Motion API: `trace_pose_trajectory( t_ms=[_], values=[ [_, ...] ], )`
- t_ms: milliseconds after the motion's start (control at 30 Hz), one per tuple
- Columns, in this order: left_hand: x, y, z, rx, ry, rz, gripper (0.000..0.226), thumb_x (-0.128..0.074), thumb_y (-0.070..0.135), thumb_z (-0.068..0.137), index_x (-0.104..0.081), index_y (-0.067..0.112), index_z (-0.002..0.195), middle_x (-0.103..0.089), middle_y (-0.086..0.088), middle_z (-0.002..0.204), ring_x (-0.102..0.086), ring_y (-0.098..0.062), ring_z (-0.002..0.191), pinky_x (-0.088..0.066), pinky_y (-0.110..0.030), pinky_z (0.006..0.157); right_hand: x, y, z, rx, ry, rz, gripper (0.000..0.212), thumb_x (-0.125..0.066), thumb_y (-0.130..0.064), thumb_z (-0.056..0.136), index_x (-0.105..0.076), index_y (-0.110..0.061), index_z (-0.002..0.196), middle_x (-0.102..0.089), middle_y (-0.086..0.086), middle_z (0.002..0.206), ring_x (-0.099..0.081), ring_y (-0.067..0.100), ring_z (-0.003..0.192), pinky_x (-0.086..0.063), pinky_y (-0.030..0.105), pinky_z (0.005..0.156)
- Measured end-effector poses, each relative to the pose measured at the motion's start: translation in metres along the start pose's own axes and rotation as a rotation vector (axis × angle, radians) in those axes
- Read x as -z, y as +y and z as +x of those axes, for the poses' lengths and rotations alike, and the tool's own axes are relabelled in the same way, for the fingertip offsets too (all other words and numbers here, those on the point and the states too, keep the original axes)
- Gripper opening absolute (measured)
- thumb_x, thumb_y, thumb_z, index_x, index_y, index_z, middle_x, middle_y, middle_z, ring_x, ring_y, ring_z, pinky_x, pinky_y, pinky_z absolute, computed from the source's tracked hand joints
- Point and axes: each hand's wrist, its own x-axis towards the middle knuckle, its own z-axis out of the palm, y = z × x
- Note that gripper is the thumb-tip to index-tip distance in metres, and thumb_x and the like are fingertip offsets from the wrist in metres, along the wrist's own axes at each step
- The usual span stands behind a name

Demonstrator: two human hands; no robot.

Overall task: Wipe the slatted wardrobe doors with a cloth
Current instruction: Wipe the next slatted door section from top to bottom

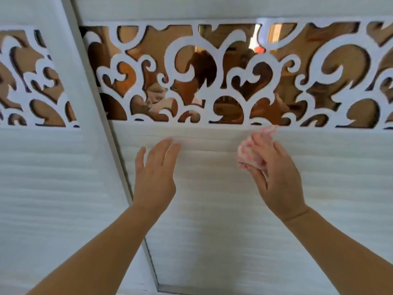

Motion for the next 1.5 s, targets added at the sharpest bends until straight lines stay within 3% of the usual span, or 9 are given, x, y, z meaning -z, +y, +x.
trace_pose_trajectory(
  t_ms=[133,267,367,600,767,900,1133,1333,1500],
  values=[
    [-0.05,-0.013,-0.018,-0.059,0.103,0.007,0.08,-0.063,-0.017,0.063,-0.04,0.012,0.135,-0.042,-0.012,0.14,-0.03,-0.021,0.129,-0.012,-0.049,0.111,-0.027,0.021,-0.027,0.061,0.081,-0.145,0.038,-0.05,-0.018,0.091,-0.053,-0.004,0.127,-0.053,0.012,0.133,-0.041,0.019,0.122,-0.04,0.049,0.1],
    [-0.08,-0.021,-0.021,-0.1,0.239,0.021,0.083,-0.061,-0.02,0.06,-0.04,0.008,0.135,-0.039,-0.016,0.142,-0.03,-0.026,0.131,-0.01,-0.052,0.11,-0.048,0.047,-0.04,0.154,0.178,-0.358,0.03,-0.05,-0.024,0.095,-0.059,-0.012,0.121,-0.052,0.015,0.136,-0.043,0.025,0.125,-0.034,0.045,0.103],
    [-0.093,-0.022,-0.019,-0.107,0.306,0.004,0.079,-0.06,-0.022,0.06,-0.046,0.005,0.132,-0.042,-0.018,0.141,-0.037,-0.031,0.131,-0.011,-0.055,0.108,-0.066,0.045,-0.047,0.085,0.265,-0.444,0.03,-0.046,-0.026,0.094,-0.06,-0.017,0.119,-0.055,0.01,0.133,-0.048,0.029,0.122,-0.029,0.045,0.102],
    [-0.1,-0.026,-0.018,-0.153,0.347,0.008,0.08,-0.062,-0.018,0.058,-0.047,0.008,0.132,-0.04,-0.015,0.144,-0.039,-0.03,0.132,-0.007,-0.054,0.109,-0.116,0.007,-0.048,-0.017,0.143,-0.572,0.047,-0.031,-0.034,0.092,-0.046,-0.015,0.133,-0.04,0.011,0.145,-0.036,0.03,0.135,-0.019,0.054,0.108],
    [-0.099,-0.042,-0.014,-0.228,0.403,-0.029,0.067,-0.04,-0.01,0.068,-0.048,0.009,0.131,-0.046,-0.012,0.14,-0.044,-0.025,0.128,-0.007,-0.049,0.11,-0.152,-0.031,-0.026,0.131,0.075,-0.658,0.045,-0.042,-0.033,0.089,-0.051,-0.017,0.13,-0.043,0.01,0.144,-0.04,0.031,0.132,-0.017,0.057,0.109],
    [-0.106,-0.047,-0.012,-0.249,0.414,-0.019,0.064,-0.03,-0.003,0.071,-0.044,0.009,0.133,-0.045,-0.012,0.14,-0.033,-0.019,0.129,-0.004,-0.046,0.111,-0.143,-0.021,-0.026,0.237,0.088,-0.716,0.054,-0.065,-0.027,0.077,-0.054,-0.02,0.129,-0.046,0.008,0.143,-0.043,0.027,0.131,-0.018,0.058,0.106],
    [-0.104,-0.05,-0.011,-0.283,0.394,-0.034,0.075,-0.059,-0.022,0.061,-0.049,0.007,0.129,-0.047,-0.013,0.138,-0.033,-0.02,0.126,0.003,-0.041,0.113,-0.094,0.023,-0.061,-0.03,0.151,-0.737,0.047,-0.033,-0.035,0.092,-0.046,-0.021,0.135,-0.046,0.004,0.143,-0.041,0.024,0.133,-0.014,0.054,0.107],
    [-0.092,-0.052,-0.009,-0.212,0.411,-0.321,0.075,-0.049,-0.026,0.069,-0.045,0.01,0.134,-0.051,-0.01,0.133,-0.038,-0.016,0.121,-0.021,-0.036,0.11,-0.12,0.0,-0.049,-0.08,0.205,-0.696,0.047,-0.03,-0.027,0.089,-0.05,-0.016,0.13,-0.049,0.007,0.14,-0.041,0.028,0.132,-0.013,0.05,0.106],
    [-0.075,-0.065,-0.017,-0.017,0.388,-0.519,0.068,-0.04,-0.018,0.082,-0.038,0.02,0.139,-0.045,0.001,0.137,-0.04,-0.015,0.125,-0.025,-0.014,0.099,-0.16,-0.04,-0.03,0.045,0.124,-0.692,0.049,-0.031,-0.026,0.083,-0.042,-0.017,0.13,-0.044,0.009,0.143,-0.038,0.029,0.133,-0.021,0.061,0.105]
  ],
)
